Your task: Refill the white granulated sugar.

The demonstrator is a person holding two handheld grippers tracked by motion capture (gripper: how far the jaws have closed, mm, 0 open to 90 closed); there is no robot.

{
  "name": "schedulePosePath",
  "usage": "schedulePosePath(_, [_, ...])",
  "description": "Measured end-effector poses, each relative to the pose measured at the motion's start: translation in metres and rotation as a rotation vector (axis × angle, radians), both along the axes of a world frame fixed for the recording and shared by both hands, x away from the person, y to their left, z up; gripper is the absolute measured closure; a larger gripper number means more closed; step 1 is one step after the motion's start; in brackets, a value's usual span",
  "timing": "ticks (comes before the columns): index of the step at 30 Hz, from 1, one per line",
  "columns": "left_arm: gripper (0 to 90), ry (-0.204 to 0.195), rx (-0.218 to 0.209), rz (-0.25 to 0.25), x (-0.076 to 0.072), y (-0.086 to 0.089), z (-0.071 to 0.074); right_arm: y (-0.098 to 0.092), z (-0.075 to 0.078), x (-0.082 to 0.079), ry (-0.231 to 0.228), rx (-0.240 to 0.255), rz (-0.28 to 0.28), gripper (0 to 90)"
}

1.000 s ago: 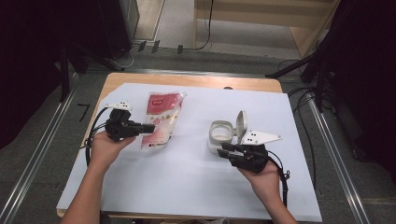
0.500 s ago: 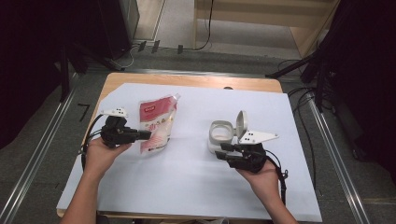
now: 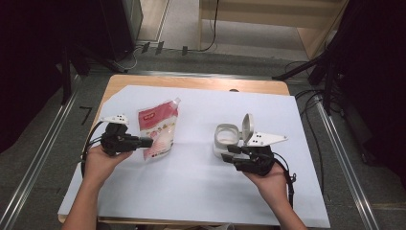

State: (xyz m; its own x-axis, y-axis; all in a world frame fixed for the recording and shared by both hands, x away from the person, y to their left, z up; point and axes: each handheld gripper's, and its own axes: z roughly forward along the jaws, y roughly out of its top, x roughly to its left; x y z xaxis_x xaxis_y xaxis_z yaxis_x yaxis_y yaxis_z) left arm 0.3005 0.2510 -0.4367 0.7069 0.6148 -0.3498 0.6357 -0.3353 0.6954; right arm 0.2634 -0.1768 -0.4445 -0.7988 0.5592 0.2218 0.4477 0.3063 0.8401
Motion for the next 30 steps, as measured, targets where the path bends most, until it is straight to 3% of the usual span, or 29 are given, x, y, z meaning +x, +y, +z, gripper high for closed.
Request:
schedulePosePath(16, [72.8, -0.025, -0.044, -0.016, -0.0042, 0.0051, -0.0009, 0.0001, -0.0009, 0.0003, 0.002, -0.013, -0.004, 58.7])
schedulePosePath(20, [67.2, -0.068, -0.055, -0.018, -0.0053, 0.006, 0.0007, -0.0001, -0.0009, 0.0005, 0.002, -0.014, -0.004, 58.7])
schedulePosePath(30, [59.5, -0.096, -0.035, -0.011, -0.0079, 0.0075, 0.0047, -0.0027, 0.0, 0.0016, -0.004, -0.01, -0.01, 58.8])
